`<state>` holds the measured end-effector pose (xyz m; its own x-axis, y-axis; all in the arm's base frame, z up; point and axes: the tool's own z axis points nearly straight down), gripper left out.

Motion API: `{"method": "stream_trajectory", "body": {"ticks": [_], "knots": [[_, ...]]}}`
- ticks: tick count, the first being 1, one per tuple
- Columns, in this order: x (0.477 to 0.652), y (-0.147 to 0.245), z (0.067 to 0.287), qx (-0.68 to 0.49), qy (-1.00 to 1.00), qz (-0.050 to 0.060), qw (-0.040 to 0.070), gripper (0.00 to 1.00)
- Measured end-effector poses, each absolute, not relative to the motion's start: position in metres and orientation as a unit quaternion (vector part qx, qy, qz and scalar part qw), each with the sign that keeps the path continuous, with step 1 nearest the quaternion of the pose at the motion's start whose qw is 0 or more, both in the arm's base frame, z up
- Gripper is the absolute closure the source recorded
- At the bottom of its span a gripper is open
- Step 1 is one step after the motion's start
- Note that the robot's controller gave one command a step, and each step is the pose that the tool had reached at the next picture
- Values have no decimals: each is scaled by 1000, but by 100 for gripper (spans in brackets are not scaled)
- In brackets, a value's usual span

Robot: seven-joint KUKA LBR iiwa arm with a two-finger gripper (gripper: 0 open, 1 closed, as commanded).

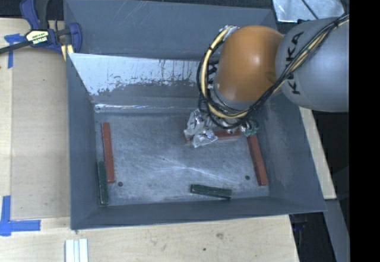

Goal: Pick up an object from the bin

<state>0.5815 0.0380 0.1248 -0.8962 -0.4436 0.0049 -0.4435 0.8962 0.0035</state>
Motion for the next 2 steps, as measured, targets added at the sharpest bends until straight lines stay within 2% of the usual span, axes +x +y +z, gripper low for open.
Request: {"method": "stream_trajectory", "body": {"ticks": [1,2], "knots": [[585,34,197,241,-970,0,0,100],[573,15,247,274,-962,0,-2,100]]}}
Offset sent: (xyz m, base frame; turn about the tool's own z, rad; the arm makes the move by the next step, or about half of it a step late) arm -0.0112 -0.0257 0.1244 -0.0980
